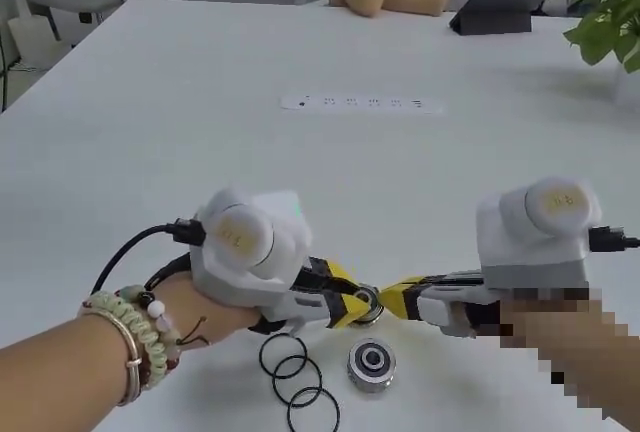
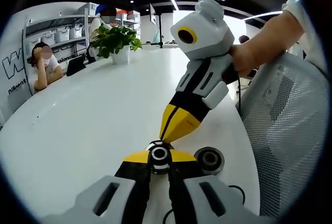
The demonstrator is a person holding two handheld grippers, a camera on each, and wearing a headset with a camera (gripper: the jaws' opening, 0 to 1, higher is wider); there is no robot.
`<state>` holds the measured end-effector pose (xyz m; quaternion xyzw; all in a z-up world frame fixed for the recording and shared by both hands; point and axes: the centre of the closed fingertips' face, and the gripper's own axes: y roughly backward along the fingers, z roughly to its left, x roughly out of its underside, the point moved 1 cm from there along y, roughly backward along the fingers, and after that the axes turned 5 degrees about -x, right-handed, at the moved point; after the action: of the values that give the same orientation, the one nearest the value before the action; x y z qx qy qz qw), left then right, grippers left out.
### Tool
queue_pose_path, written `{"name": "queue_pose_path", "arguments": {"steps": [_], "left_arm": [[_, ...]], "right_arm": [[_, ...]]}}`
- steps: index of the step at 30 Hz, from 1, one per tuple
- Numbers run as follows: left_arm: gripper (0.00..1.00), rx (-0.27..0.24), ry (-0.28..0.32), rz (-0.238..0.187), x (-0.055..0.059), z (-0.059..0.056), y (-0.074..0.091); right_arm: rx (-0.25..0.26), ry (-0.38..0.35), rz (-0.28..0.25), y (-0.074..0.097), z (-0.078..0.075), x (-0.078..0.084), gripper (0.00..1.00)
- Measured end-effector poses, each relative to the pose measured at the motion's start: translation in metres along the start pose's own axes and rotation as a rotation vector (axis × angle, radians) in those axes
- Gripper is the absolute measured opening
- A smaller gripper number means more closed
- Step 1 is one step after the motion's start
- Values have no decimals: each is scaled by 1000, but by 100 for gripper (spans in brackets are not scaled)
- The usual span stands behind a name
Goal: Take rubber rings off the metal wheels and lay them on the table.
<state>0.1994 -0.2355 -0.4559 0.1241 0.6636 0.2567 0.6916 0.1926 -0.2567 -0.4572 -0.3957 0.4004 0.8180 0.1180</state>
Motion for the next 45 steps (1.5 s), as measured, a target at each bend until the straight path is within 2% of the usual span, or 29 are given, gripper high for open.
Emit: {"name": "queue_pose_path", "arguments": {"steps": [20, 24, 25, 26, 27, 28, 29, 35, 40, 45], "left_arm": [[7, 2, 3, -4, -1, -1, -1], [7, 1, 6, -7, -1, 0, -1], [7, 1, 8, -8, -1, 0, -1], [7, 0, 10, -9, -1, 0, -1], [7, 0, 12, -11, -1, 0, -1], [7, 0, 13, -13, -1, 0, -1], [7, -1, 14, -14, -1, 0, -1], [7, -3, 22, -21, -1, 0, -1], [7, -7, 35, -29, -1, 0, -1], [8, -11, 28, -20, -2, 0, -2]], "right_arm": [[-34, 29, -7, 0, 7, -4, 0], [-74, 30, -35, -1, 16, -11, 0], [-94, 34, -77, -2, 21, -19, 0], [-88, 23, -68, -1, 22, -19, 0], [-22, 78, -24, -2, 14, -14, 0], [-31, 109, -21, -4, 18, -14, 0], [-39, 85, -13, -5, 20, -11, 0], [-21, 46, -20, 0, 10, -11, 0], [6, 53, 2, 0, 5, -6, 0], [18, 25, 13, 0, 0, -2, 0]]}}
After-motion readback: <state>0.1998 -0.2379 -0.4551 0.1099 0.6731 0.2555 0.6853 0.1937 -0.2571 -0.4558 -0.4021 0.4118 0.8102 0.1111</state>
